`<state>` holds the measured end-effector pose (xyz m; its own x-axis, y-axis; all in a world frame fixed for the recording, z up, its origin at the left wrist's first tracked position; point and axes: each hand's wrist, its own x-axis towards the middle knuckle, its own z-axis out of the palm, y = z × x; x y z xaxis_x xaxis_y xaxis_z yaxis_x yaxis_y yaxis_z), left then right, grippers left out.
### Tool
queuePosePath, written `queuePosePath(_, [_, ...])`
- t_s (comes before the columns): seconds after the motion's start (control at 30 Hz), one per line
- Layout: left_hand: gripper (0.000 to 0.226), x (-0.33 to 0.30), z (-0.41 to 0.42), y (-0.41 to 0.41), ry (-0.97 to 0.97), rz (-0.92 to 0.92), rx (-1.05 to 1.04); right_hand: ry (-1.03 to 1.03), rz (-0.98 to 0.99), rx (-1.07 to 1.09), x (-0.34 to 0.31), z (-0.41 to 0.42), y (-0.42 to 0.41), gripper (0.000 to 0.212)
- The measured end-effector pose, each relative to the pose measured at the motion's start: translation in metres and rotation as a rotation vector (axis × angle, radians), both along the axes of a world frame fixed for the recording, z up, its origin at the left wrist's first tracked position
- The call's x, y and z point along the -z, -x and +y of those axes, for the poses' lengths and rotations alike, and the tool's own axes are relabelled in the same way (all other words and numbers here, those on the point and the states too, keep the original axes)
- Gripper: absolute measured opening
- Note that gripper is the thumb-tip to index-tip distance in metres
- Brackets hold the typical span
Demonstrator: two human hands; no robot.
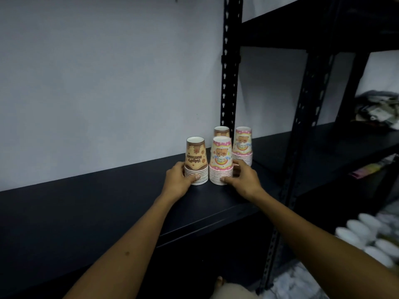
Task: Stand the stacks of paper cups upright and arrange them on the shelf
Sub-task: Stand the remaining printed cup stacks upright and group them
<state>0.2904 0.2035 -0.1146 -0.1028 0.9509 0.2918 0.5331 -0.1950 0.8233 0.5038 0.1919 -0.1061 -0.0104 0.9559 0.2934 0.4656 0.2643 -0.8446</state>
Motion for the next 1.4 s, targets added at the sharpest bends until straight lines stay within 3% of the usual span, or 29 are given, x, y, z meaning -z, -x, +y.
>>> queuePosePath(0.4, [0.062, 0.001, 0.019, -0.065, 0.001, 0.023, 0.083, -0.029, -0.012, 0.144, 0.002, 0.001, -0.058, 0.067])
queuePosePath(0.97, [0.073, 0.000, 0.011, -0.069, 0.016, 0.001, 0.103, -0.077, -0.059, 0.158, 0.006, 0.008, -0.058, 0.068])
queuePosePath(1.13, [0.059, 0.000, 0.013, -0.067, 0.012, 0.010, 0.048, -0.090, -0.085, 0.158, 0.007, 0.007, -0.055, 0.067])
queuePosePath(1.4, [0.056, 0.002, 0.014, -0.067, 0.005, 0.012, 0.058, -0.109, -0.117, 0.166, 0.008, 0.009, -0.055, 0.064])
